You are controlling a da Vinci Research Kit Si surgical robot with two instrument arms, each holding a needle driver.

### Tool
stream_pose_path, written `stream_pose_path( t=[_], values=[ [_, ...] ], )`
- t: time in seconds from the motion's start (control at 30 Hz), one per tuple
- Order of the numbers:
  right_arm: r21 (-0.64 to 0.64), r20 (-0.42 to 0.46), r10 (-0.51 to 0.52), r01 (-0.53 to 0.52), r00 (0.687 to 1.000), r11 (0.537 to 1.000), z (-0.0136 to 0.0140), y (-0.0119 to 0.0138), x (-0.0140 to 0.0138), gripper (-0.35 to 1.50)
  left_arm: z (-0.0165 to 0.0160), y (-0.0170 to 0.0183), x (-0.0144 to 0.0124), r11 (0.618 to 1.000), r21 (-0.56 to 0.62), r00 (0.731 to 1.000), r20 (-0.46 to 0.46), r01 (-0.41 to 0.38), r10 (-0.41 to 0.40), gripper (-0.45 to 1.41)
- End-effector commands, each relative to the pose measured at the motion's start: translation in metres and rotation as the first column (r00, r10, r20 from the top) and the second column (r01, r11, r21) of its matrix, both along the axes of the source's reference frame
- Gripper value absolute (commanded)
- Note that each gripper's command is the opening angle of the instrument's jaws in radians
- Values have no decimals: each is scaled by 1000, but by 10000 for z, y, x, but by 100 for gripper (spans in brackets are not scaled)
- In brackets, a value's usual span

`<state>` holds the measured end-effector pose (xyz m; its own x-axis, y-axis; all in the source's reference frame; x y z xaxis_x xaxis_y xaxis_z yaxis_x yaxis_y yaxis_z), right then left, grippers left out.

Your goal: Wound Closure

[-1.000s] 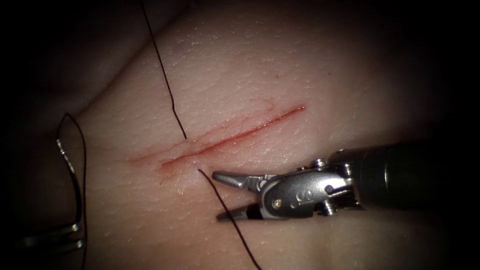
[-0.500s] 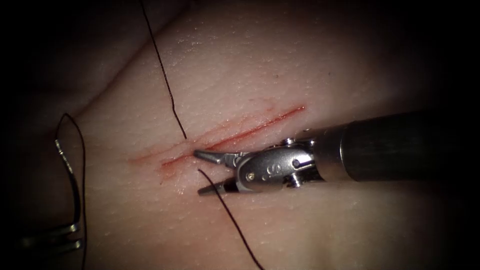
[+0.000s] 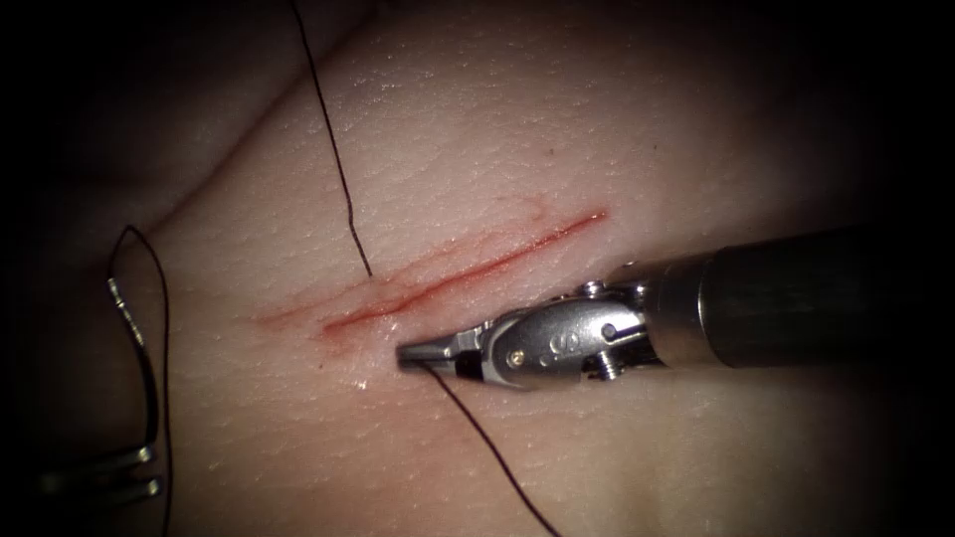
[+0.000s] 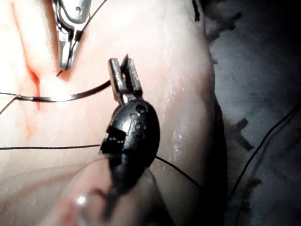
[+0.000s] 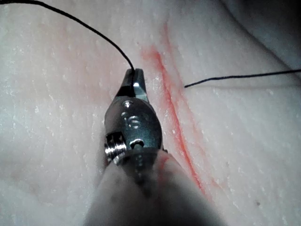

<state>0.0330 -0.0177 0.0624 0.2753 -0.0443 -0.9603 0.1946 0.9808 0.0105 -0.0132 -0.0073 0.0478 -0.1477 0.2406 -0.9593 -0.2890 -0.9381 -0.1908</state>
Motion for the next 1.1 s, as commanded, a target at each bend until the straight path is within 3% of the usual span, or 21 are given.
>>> stream_pose_path(
  t=[0.03,0.53,0.9,0.93,0.97,1.0,1.07,1.1],
  values=[
    [0,-6,-7,7,1000,1000,-8,-12,-2,-35,5,-8,-5,1000,4,1000,0,-1,1,-45],
    [-29,-37,-74,73,997,997,-105,-76,-43,-35,6,-7,-12,1000,4,1000,-2,4,-4,-45],
    [-41,-37,-80,79,996,996,-112,-83,-42,-35,5,-6,-13,1000,4,1000,-2,4,-4,-45],
    [-41,-37,-80,78,996,996,-111,-83,-42,-13,5,-6,-12,1000,5,1000,-2,4,-4,-45],
    [-34,-35,-78,77,996,996,-111,-81,-43,47,5,-6,-12,1000,5,1000,-1,3,-3,-45],
    [-30,-23,-72,71,997,997,-110,-79,-45,74,5,-6,-11,1000,5,1000,-1,3,-3,-45],
    [-31,43,-43,45,998,999,-108,-69,-50,115,5,-6,-11,1000,5,1000,-1,3,-3,-45],
    [-42,97,-22,26,995,999,-105,-61,-54,125,5,-6,-12,1000,5,1000,-1,3,-3,-45]
  ],
)
